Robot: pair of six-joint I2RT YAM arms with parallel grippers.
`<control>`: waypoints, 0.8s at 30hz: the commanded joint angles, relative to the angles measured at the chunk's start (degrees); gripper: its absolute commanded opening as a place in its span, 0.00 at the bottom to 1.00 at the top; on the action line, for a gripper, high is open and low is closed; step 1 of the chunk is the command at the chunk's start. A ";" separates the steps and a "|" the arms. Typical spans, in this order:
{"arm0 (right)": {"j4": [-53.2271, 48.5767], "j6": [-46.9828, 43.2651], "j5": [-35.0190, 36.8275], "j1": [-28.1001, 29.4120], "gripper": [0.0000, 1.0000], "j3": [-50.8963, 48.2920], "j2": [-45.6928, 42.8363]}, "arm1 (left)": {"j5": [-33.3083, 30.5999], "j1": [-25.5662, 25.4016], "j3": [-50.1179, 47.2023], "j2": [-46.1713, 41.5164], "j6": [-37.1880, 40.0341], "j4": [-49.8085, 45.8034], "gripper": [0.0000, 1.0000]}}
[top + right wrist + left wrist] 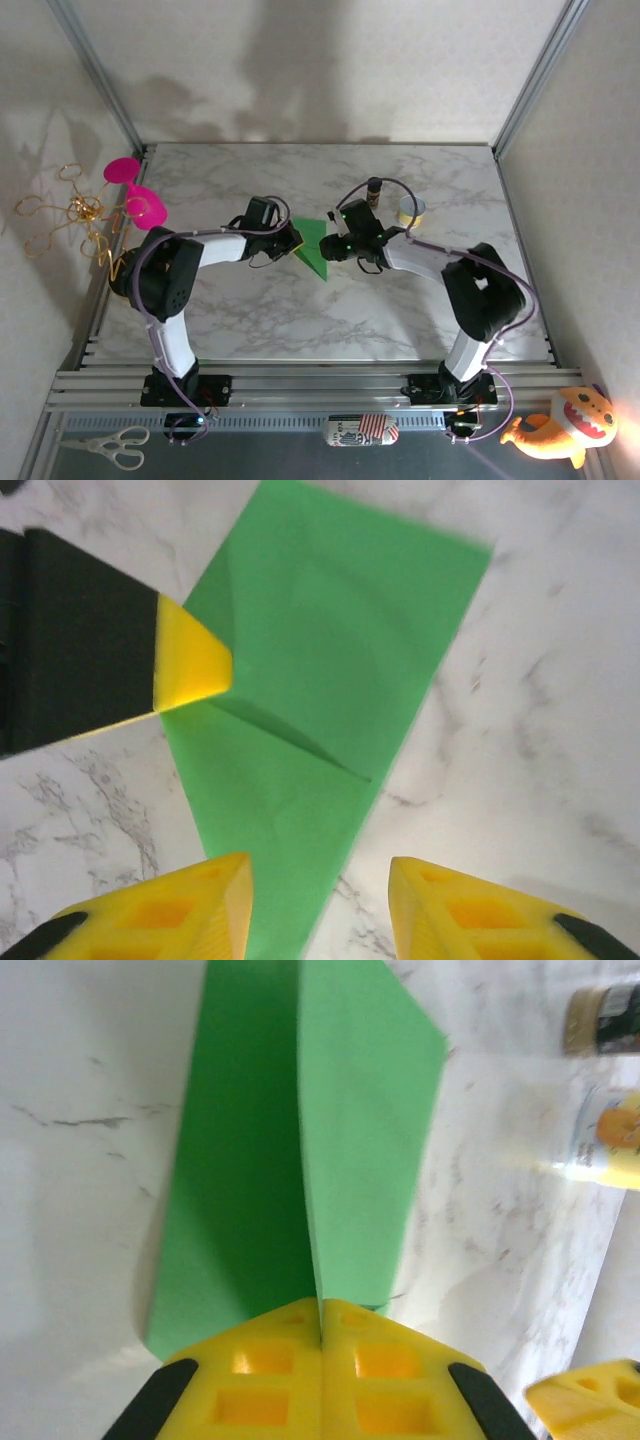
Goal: Fold a paper plane with a square sheet of paper (pick it up from the middle)
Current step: Fourth fold the wing at the center of the table.
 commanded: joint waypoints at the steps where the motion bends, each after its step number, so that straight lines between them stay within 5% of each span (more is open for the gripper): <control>1: 6.46 -6.37 8.33 1.73 0.43 -4.17 -3.32 | -9.78 -2.71 -0.61 -4.27 -6.50 -0.54 0.04; 11: 16.99 -13.37 16.55 11.10 0.42 -11.63 -2.33 | -16.24 -6.22 -3.29 -5.07 -16.33 2.45 0.04; 24: 20.85 -16.42 21.26 12.61 0.36 -9.97 4.94 | -15.46 -6.94 -3.40 -4.69 -18.14 1.66 0.05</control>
